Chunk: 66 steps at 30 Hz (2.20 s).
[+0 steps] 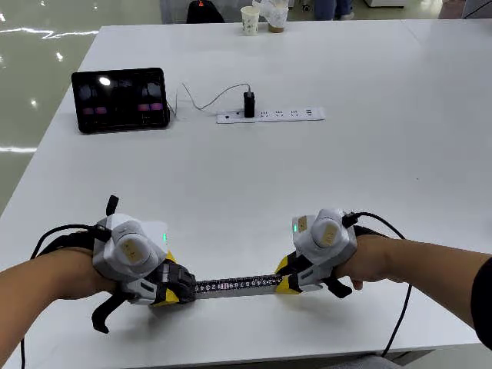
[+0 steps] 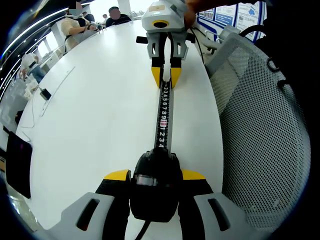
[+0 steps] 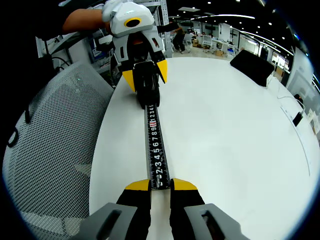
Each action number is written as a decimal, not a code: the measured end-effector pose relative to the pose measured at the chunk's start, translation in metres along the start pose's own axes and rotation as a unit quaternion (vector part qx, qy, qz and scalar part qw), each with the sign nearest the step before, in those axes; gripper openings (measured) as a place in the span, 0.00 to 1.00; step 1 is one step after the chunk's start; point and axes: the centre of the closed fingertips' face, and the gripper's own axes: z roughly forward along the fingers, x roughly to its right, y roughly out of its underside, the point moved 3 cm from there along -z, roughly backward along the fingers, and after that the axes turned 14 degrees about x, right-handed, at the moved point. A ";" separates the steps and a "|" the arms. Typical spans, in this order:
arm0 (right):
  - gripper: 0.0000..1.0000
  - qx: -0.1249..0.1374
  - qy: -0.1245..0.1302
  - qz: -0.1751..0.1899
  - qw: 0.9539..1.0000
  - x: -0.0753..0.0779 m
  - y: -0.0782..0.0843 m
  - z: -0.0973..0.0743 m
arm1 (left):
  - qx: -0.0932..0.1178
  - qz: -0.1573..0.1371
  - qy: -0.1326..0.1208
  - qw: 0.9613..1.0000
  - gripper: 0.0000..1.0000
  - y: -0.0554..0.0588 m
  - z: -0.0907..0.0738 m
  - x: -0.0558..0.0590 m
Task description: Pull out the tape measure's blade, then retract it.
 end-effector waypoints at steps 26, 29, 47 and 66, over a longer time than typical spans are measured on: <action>0.10 -0.001 0.005 0.003 1.000 -0.001 0.009 -0.015 | -0.001 0.002 0.000 1.000 0.31 0.000 0.000 0.000; 0.10 -0.003 0.005 0.001 1.000 0.000 0.010 -0.017 | -0.001 0.002 0.000 1.000 0.31 0.000 0.000 0.000; 0.10 -0.003 0.010 0.007 1.000 0.001 0.017 -0.026 | -0.001 0.002 -0.002 1.000 0.31 -0.001 -0.001 0.001; 0.10 -0.008 0.013 0.005 1.000 0.002 0.025 -0.035 | -0.002 0.003 -0.002 1.000 0.31 0.000 0.000 0.001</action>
